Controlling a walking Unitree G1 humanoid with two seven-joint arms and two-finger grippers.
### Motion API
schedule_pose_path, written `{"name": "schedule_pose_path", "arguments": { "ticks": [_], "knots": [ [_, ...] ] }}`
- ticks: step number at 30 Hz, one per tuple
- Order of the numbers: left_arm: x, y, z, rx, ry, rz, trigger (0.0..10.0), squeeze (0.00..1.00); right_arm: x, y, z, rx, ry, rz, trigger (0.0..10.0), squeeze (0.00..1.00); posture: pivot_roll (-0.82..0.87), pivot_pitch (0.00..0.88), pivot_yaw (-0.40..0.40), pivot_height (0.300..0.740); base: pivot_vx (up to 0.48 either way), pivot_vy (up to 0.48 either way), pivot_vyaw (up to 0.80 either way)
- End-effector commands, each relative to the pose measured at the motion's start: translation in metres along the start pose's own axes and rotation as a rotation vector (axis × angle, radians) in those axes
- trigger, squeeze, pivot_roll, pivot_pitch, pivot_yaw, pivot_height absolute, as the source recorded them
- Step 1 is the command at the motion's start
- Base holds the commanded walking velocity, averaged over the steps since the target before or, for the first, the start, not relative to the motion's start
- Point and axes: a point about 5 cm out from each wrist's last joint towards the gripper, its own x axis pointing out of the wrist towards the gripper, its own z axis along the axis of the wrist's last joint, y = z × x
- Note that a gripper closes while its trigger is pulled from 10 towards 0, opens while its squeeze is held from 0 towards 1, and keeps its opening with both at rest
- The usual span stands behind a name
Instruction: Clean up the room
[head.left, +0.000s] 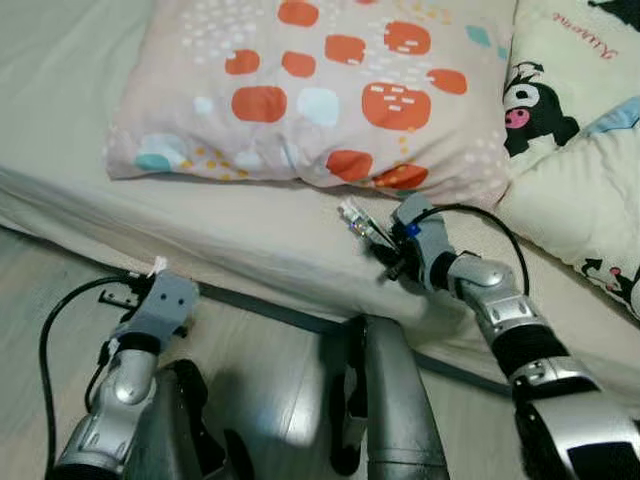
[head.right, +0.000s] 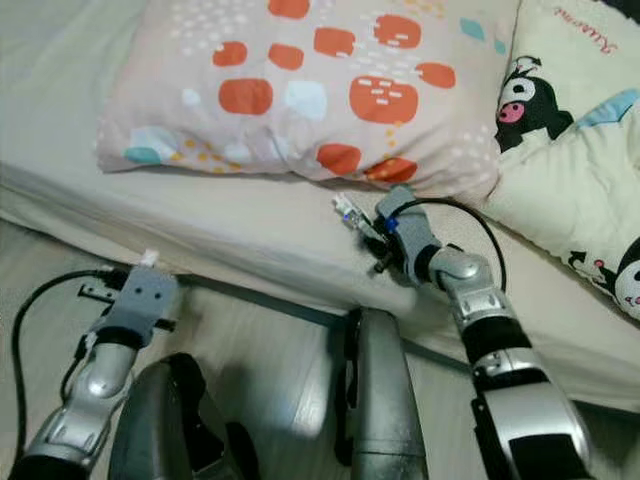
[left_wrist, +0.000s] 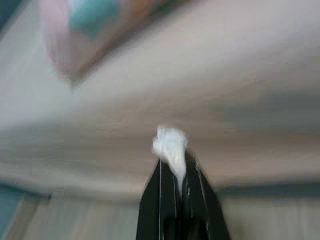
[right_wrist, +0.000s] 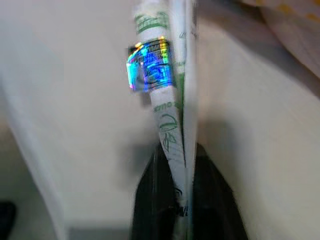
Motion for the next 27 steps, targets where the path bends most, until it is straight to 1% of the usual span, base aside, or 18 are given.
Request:
{"name": "schedule_pose_path", "arguments": {
  "ticks": [1,2,3,6,7,8,9,12,13,14,15,16,17,18,21,23,24,27],
  "knots": [
    [-0.007,-0.008,-0.013,-0.023,0.071,-0.03,0.0,0.0,-0.002,0.007,-0.019,0.075,0.018,-0.005,0.0,0.0,-0.1,0.34,-0.065,0.467,0.0,0.0,0.0],
    [-0.003,-0.012,-0.013,-0.046,0.079,-0.045,0.0,0.0,0.0,0.011,-0.019,0.103,-0.004,-0.006,0.0,0.0,-0.1,0.307,-0.063,0.467,0.0,0.0,0.0],
    [-0.003,-0.012,-0.013,-0.046,0.079,-0.045,0.0,0.0,0.0,0.011,-0.019,0.103,-0.004,-0.006,0.0,0.0,-0.1,0.307,-0.063,0.467,0.0,0.0,0.0],
    [0.003,-0.028,-0.02,-0.086,0.157,-0.12,0.0,0.0,0.007,0.023,-0.012,0.202,-0.124,-0.05,0.0,0.0,-0.11,0.248,-0.058,0.467,0.0,0.0,0.0],
    [0.003,-0.028,-0.02,-0.086,0.157,-0.12,0.0,0.0,0.007,0.023,-0.012,0.202,-0.124,-0.05,0.0,0.0,-0.11,0.248,-0.058,0.467,0.0,0.0,0.0],
    [0.004,-0.029,-0.023,-0.097,0.179,-0.127,0.0,0.0,0.012,0.033,-0.009,0.244,-0.152,-0.047,0.0,0.0,-0.12,0.224,-0.053,0.467,0.0,0.0,0.0],
    [0.004,-0.029,-0.023,-0.097,0.179,-0.127,0.0,0.0,0.012,0.033,-0.009,0.244,-0.152,-0.047,0.0,0.0,-0.12,0.224,-0.053,0.467,0.0,0.0,0.0],
    [0.011,-0.024,-0.029,-0.153,0.24,-0.071,0.0,0.0,0.024,0.07,-0.007,0.295,-0.187,0.039,0.0,0.0,-0.12,0.174,-0.043,0.467,0.0,0.0,0.0],
    [0.011,-0.024,-0.029,-0.153,0.24,-0.071,0.0,0.0,0.024,0.07,-0.007,0.295,-0.187,0.039,0.0,0.0,-0.12,0.174,-0.043,0.467,0.0,0.0,0.0],
    [0.014,-0.019,-0.035,-0.18,0.283,-0.034,2.8,0.0,0.027,0.09,-0.012,0.335,-0.184,0.093,0.0,0.0,-0.11,0.15,-0.036,0.477,0.0,0.0,0.0],
    [0.014,-0.016,-0.04,-0.181,0.315,-0.017,7.8,0.0,0.028,0.104,-0.018,0.362,-0.183,0.122,0.0,0.0,-0.1,0.141,-0.032,0.482,0.0,0.0,0.0],
    [0.014,-0.016,-0.04,-0.181,0.315,-0.017,7.8,0.0,0.028,0.104,-0.018,0.362,-0.183,0.122,0.0,0.0,-0.1,0.141,-0.032,0.482,0.0,0.0,0.0],
    [0.013,-0.013,-0.043,-0.179,0.337,-0.006,8.4,0.0,0.027,0.113,-0.023,0.381,-0.182,0.14,0.0,0.0,-0.1,0.139,-0.03,0.487,0.0,0.0,0.0],
    [0.011,-0.012,-0.048,-0.173,0.361,-0.004,10.0,0.0,0.027,0.122,-0.029,0.402,-0.174,0.152,0.0,0.0,-0.1,0.13,-0.023,0.492,0.0,0.0,0.0],
    [0.007,-0.011,-0.054,-0.165,0.393,-0.004,10.0,0.0,0.026,0.127,-0.034,0.418,-0.164,0.157,0.0,0.0,-0.1,0.125,-0.019,0.497,0.0,0.0,0.0],
    [-0.003,-0.01,-0.072,-0.155,0.501,0.003,10.0,0.0,0.025,0.135,-0.04,0.44,-0.151,0.159,0.0,0.0,-0.1,0.111,-0.016,0.507,0.0,0.0,0.0],
    [-0.003,-0.01,-0.072,-0.155,0.501,0.003,10.0,0.0,0.025,0.135,-0.04,0.44,-0.151,0.159,0.0,0.0,-0.1,0.111,-0.016,0.507,0.0,0.0,0.0],
    [-0.011,-0.01,-0.083,-0.199,0.56,0.024,10.0,0.0,0.024,0.137,-0.04,0.45,-0.152,0.158,0.0,0.0,-0.1,0.101,-0.017,0.517,-0.48,0.0,0.0]
  ]
}}
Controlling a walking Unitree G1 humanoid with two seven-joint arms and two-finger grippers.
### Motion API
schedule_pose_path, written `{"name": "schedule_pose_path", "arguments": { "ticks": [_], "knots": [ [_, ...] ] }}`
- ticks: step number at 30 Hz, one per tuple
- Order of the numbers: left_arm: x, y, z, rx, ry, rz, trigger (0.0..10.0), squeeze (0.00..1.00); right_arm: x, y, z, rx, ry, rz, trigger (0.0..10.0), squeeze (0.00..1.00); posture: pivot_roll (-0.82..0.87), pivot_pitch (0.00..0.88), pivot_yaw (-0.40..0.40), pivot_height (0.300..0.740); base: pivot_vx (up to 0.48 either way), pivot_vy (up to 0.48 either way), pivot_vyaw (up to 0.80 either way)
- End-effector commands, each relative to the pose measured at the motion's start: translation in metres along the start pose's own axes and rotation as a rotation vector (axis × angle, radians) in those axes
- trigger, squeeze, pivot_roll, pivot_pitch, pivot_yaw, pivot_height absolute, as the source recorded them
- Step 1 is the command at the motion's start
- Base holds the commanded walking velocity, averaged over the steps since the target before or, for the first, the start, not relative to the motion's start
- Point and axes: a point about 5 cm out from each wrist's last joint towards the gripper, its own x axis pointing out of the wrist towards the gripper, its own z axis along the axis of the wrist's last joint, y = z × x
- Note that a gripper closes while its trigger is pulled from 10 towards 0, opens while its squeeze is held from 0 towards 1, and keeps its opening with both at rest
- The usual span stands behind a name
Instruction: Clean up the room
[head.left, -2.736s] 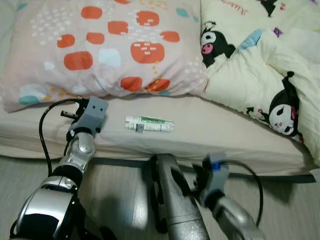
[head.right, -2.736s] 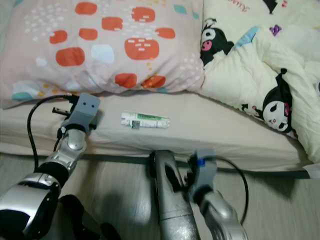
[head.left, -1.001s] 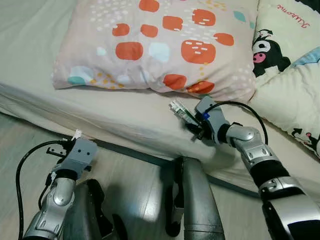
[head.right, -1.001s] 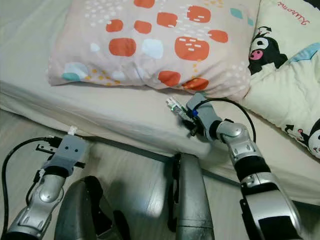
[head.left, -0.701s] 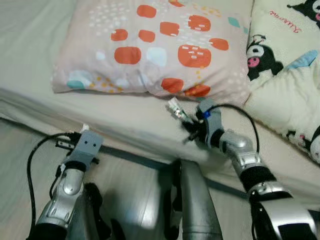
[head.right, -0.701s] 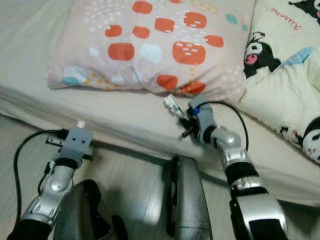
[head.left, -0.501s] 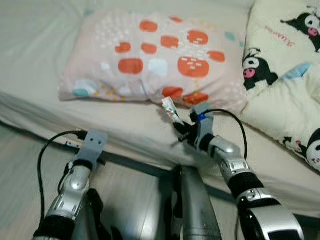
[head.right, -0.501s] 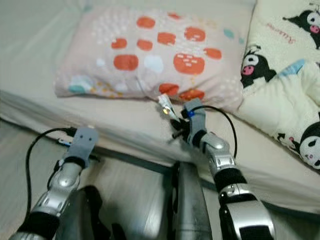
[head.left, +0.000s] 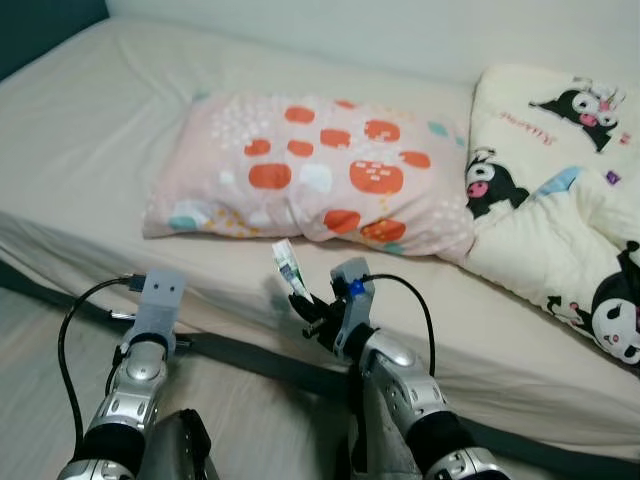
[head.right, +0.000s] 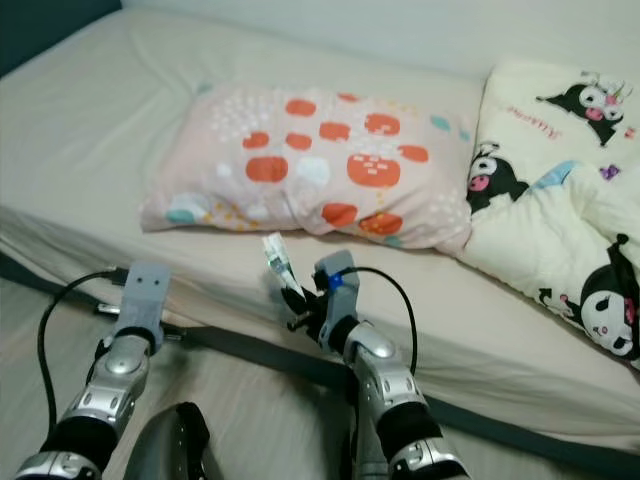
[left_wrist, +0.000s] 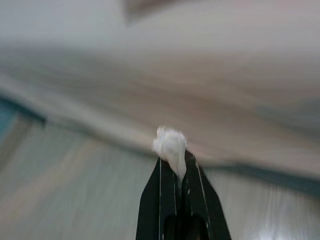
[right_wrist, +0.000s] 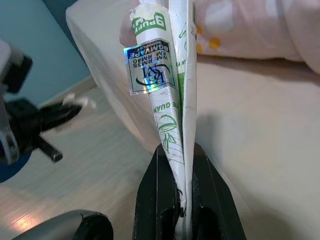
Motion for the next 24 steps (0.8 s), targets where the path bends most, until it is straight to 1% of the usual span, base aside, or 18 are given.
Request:
{"name": "schedule_pose_path", "arguments": {
  "ticks": [1,3,4,7,8,9,10,11,12,14,16,17,18,19,20,21,23,24],
  "knots": [
    [-0.002,0.005,-0.011,-0.008,0.042,0.016,10.0,0.0,-0.001,0.002,-0.002,0.014,-0.001,0.0,0.0,0.0,-0.1,0.101,-0.017,0.517,-0.48,0.0,0.0],
    [-0.004,0.001,-0.019,-0.028,0.063,0.011,10.0,0.0,-0.001,-0.001,-0.001,0.009,0.008,-0.006,0.0,0.0,-0.09,0.092,-0.022,0.527,0.0,0.0,0.0],
    [-0.004,0.001,-0.019,-0.028,0.063,0.011,10.0,0.0,-0.001,-0.001,-0.001,0.009,0.008,-0.006,0.0,0.0,-0.09,0.092,-0.022,0.527,0.0,0.0,0.0],
    [-0.008,-0.007,-0.031,-0.037,0.107,-0.017,10.0,0.0,-0.003,-0.005,-0.004,-0.018,0.046,-0.025,0.0,0.0,-0.09,0.085,-0.026,0.537,0.0,0.0,0.0],
    [-0.008,-0.007,-0.031,-0.037,0.107,-0.017,10.0,0.0,-0.003,-0.005,-0.004,-0.018,0.046,-0.025,0.0,0.0,-0.09,0.085,-0.026,0.537,0.0,0.0,0.0],
    [-0.012,-0.011,-0.041,-0.053,0.151,-0.041,10.0,0.0,-0.006,-0.009,-0.01,-0.04,0.087,-0.052,0.0,0.0,-0.09,0.081,-0.028,0.542,0.0,0.0,0.0],
    [-0.015,-0.015,-0.049,-0.098,0.196,-0.064,10.0,0.0,-0.009,-0.013,-0.016,-0.061,0.124,-0.075,0.0,0.0,-0.09,0.081,-0.029,0.547,0.0,0.0,0.0],
    [-0.015,-0.015,-0.049,-0.098,0.196,-0.064,10.0,0.0,-0.009,-0.013,-0.016,-0.061,0.124,-0.075,0.0,0.0,-0.09,0.081,-0.029,0.547,0.0,0.0,0.0],
    [-0.017,-0.018,-0.054,-0.141,0.227,-0.077,10.0,0.0,-0.011,-0.016,-0.021,-0.075,0.15,-0.09,0.0,0.0,-0.09,0.081,-0.029,0.552,0.0,0.0,0.0],
    [-0.017,-0.018,-0.054,-0.141,0.227,-0.077,10.0,0.0,-0.011,-0.016,-0.021,-0.075,0.15,-0.09,0.0,0.0,-0.09,0.081,-0.029,0.552,0.0,0.0,0.0],
    [-0.029,-0.022,-0.078,-0.219,0.345,-0.09,10.0,0.0,-0.024,-0.027,-0.038,-0.097,0.241,-0.162,0.0,0.0,-0.09,0.076,-0.026,0.562,0.0,0.0,0.0],
    [-0.029,-0.022,-0.078,-0.219,0.345,-0.09,10.0,0.0,-0.024,-0.027,-0.038,-0.097,0.241,-0.162,0.0,0.0,-0.09,0.076,-0.026,0.562,0.0,0.0,0.0],
    [-0.035,-0.023,-0.089,-0.239,0.395,-0.094,10.0,0.0,-0.032,-0.033,-0.047,-0.107,0.291,-0.206,0.0,0.0,-0.09,0.075,-0.026,0.567,0.0,0.0,0.0],
    [-0.035,-0.023,-0.089,-0.239,0.395,-0.094,10.0,0.0,-0.032,-0.033,-0.047,-0.107,0.291,-0.206,0.0,0.0,-0.09,0.075,-0.026,0.567,0.0,0.0,0.0],
    [-0.044,-0.024,-0.101,-0.237,0.454,-0.099,10.0,0.0,-0.04,-0.038,-0.056,-0.116,0.338,-0.247,0.0,0.0,-0.1,0.076,-0.026,0.572,0.0,0.0,0.0],
    [-0.044,-0.024,-0.101,-0.237,0.454,-0.099,10.0,0.0,-0.04,-0.038,-0.056,-0.116,0.338,-0.247,0.0,0.0,-0.1,0.076,-0.026,0.572,0.0,0.0,0.0],
    [-0.064,-0.026,-0.127,-0.191,0.559,-0.12,10.0,0.0,-0.054,-0.045,-0.068,-0.123,0.401,-0.311,0.0,0.0,-0.11,0.07,-0.024,0.582,0.0,0.0,0.0],
    [-0.064,-0.026,-0.127,-0.191,0.559,-0.12,10.0,0.0,-0.054,-0.045,-0.068,-0.123,0.401,-0.311,0.0,0.0,-0.11,0.07,-0.024,0.582,0.0,0.0,0.0]
  ]
}}
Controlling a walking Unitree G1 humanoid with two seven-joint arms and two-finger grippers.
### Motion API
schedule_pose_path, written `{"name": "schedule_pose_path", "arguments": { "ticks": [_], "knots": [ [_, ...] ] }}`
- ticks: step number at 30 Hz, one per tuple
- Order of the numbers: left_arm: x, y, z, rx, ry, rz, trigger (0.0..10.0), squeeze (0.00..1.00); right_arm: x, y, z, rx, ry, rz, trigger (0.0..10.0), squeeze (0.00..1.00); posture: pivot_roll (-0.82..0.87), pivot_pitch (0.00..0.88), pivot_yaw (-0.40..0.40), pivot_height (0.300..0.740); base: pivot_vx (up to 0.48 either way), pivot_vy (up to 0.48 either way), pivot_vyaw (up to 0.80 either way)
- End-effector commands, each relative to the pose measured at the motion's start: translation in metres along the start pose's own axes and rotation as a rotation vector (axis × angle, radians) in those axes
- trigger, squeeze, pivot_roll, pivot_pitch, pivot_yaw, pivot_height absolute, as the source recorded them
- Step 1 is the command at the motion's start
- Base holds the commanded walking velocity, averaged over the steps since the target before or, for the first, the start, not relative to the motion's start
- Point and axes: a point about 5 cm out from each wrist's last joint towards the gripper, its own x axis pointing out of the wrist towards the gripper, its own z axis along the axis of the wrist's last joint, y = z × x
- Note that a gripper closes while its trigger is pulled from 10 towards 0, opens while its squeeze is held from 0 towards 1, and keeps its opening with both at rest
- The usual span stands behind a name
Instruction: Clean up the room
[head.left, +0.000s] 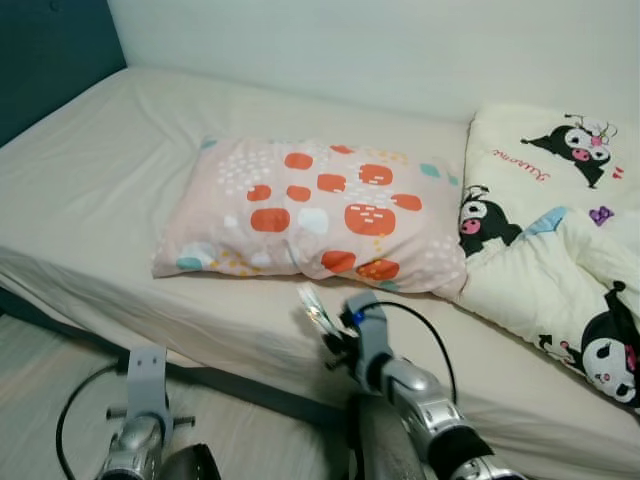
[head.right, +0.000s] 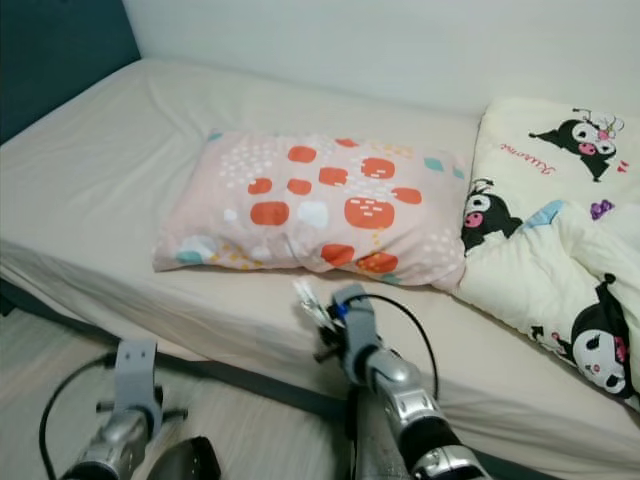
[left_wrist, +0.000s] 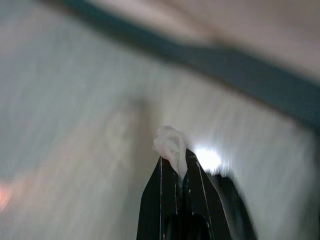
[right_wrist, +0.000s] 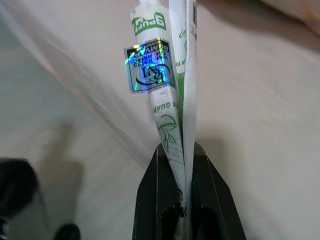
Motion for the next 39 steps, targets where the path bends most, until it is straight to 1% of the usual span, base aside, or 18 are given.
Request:
{"name": "schedule_pose_path", "arguments": {
  "ticks": [1,2,4,5,6,8,9,10,11,14,22,23,27,29,31,34,38,39],
  "knots": [
    [-0.005,0.0,-0.027,0.028,0.1,-0.007,10.0,0.0,-0.003,0.001,-0.015,-0.005,0.049,-0.025,0.0,0.0,-0.11,0.07,-0.024,0.587,0.0,0.0,0.0],
    [-0.009,0.002,-0.038,0.042,0.132,-0.006,10.0,0.0,-0.004,0.0,-0.018,0.006,0.058,-0.037,0.0,0.0,-0.11,0.07,-0.023,0.592,0.0,0.0,0.0],
    [-0.009,0.002,-0.038,0.042,0.132,-0.006,10.0,0.0,-0.004,0.0,-0.018,0.006,0.058,-0.037,0.0,0.0,-0.11,0.07,-0.023,0.592,0.0,0.0,0.0],
    [-0.013,0.006,-0.051,0.061,0.17,-0.003,10.0,0.0,-0.005,-0.001,-0.022,0.015,0.065,-0.045,0.0,0.0,-0.11,0.068,-0.024,0.597,0.0,0.0,0.0],
    [-0.013,0.006,-0.051,0.061,0.17,-0.003,10.0,0.0,-0.005,-0.001,-0.022,0.015,0.065,-0.045,0.0,0.0,-0.11,0.068,-0.024,0.597,0.0,0.0,0.0],
    [-0.021,0.014,-0.075,0.116,0.237,-0.003,10.0,0.0,-0.006,0.002,-0.028,0.027,0.078,-0.047,0.0,0.0,-0.1,0.066,-0.032,0.607,0.0,0.0,0.0],
    [-0.021,0.014,-0.075,0.116,0.237,-0.003,10.0,0.0,-0.006,0.002,-0.028,0.027,0.078,-0.047,0.0,0.0,-0.1,0.066,-0.032,0.607,0.0,0.0,0.0],
    [-0.025,0.018,-0.084,0.139,0.262,-0.002,10.0,0.0,-0.005,0.004,-0.029,0.027,0.083,-0.042,0.0,0.0,-0.1,0.065,-0.036,0.612,0.0,0.0,0.0],
    [-0.025,0.018,-0.084,0.139,0.262,-0.002,10.0,0.0,-0.005,0.004,-0.029,0.027,0.083,-0.042,0.0,0.0,-0.1,0.065,-0.036,0.612,0.0,0.0,0.0],
    [-0.029,0.023,-0.093,0.185,0.291,-0.006,10.0,0.0,-0.004,0.007,-0.03,0.015,0.092,-0.026,0.0,0.0,-0.09,0.061,-0.04,0.627,0.0,0.0,0.0],
    [-0.028,0.019,-0.09,0.191,0.286,-0.021,10.0,0.0,-0.002,0.011,-0.031,-0.01,0.102,-0.005,0.0,0.0,-0.09,0.059,-0.044,0.652,0.0,0.0,0.0],
    [-0.026,0.015,-0.087,0.196,0.281,-0.035,10.0,0.0,-0.002,0.011,-0.031,-0.009,0.101,-0.005,0.0,0.0,-0.09,0.06,-0.042,0.662,-0.48,0.0,0.0],
    [-0.024,0.011,-0.081,0.208,0.254,-0.049,10.0,0.0,-0.002,0.011,-0.031,-0.008,0.099,-0.005,0.0,0.0,-0.09,0.063,-0.04,0.672,-0.396,0.0,0.0],
    [-0.022,0.007,-0.077,0.233,0.236,-0.069,10.0,0.0,-0.002,0.011,-0.031,-0.001,0.094,-0.01,0.0,0.0,-0.09,0.066,-0.034,0.687,0.0,0.0,0.0],
    [-0.022,0.006,-0.077,0.239,0.233,-0.072,10.0,0.0,-0.002,0.011,-0.031,0.002,0.092,-0.012,0.0,0.0,-0.09,0.067,-0.033,0.692,0.0,0.0,0.0],
    [-0.022,0.006,-0.076,0.245,0.231,-0.072,10.0,0.0,-0.002,0.009,-0.031,0.011,0.088,-0.024,0.0,0.0,-0.1,0.069,-0.031,0.702,0.0,0.0,0.0],
    [-0.022,0.005,-0.076,0.249,0.224,-0.072,10.0,0.0,-0.006,-0.002,-0.033,0.026,0.096,-0.075,0.0,0.0,-0.09,0.075,-0.033,0.722,0.0,0.0,0.0],
    [-0.022,0.005,-0.076,0.249,0.224,-0.072,10.0,0.0,-0.006,-0.002,-0.033,0.026,0.096,-0.075,0.0,0.0,-0.09,0.075,-0.033,0.722,0.0,0.0,0.0]
  ]
}}
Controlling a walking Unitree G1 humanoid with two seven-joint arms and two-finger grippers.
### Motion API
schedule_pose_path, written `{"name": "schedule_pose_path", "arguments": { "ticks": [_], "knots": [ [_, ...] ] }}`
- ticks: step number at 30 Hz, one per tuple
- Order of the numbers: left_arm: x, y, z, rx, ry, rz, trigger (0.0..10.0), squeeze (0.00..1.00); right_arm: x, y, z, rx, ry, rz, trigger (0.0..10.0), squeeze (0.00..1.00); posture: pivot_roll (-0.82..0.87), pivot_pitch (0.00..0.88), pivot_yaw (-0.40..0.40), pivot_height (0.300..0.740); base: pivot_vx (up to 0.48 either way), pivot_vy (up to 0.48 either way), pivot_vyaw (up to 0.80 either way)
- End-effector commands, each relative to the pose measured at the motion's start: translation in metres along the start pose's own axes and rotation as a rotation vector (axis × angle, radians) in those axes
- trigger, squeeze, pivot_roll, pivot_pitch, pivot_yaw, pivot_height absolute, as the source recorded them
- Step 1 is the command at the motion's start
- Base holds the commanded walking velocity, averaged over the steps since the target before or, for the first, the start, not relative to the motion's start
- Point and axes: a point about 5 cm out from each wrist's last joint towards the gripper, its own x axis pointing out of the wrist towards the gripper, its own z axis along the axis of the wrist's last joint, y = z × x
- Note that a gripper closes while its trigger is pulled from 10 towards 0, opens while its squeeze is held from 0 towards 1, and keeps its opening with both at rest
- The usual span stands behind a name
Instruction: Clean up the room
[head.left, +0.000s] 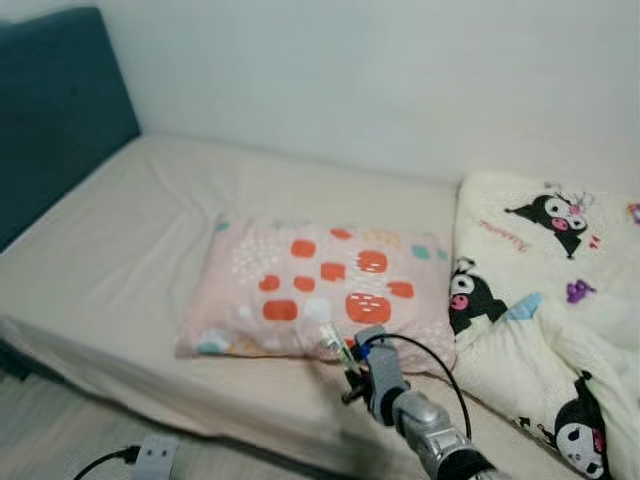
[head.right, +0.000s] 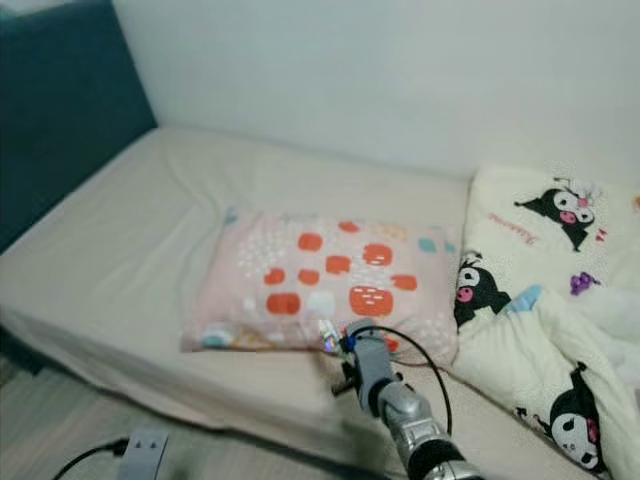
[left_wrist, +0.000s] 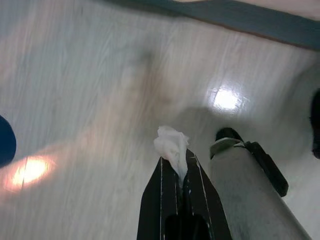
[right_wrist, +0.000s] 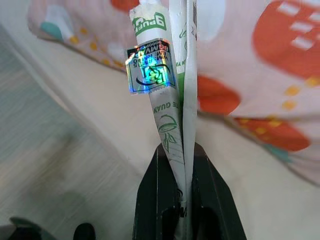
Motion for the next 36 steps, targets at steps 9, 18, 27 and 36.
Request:
{"name": "schedule_pose_path", "arguments": {
  "ticks": [9,18,27,36],
  "knots": [
    [-0.002,-0.004,-0.01,0.034,0.017,0.011,10.0,0.0,-0.011,-0.02,-0.021,0.038,0.08,-0.109,0.0,0.0,-0.09,0.078,-0.04,0.74,0.0,0.0,0.0],
    [-0.002,-0.005,-0.009,0.048,-0.003,0.013,10.0,0.0,-0.008,-0.007,-0.023,0.049,0.061,-0.05,10.0,0.0,-0.1,0.078,-0.039,0.74,0.0,0.0,0.0],
    [-0.002,-0.009,-0.007,0.038,-0.008,-0.007,10.0,0.0,-0.005,0.002,-0.019,-0.074,0.061,0.035,10.0,0.0,-0.1,0.076,-0.04,0.74,0.0,0.0,0.58],
    [-0.001,-0.018,-0.003,0.047,-0.006,-0.053,10.0,0.0,-0.004,0.007,-0.02,-0.137,0.085,0.07,10.0,0.0,-0.1,0.072,-0.043,0.74,0.0,0.0,0.75]
  ]
}}
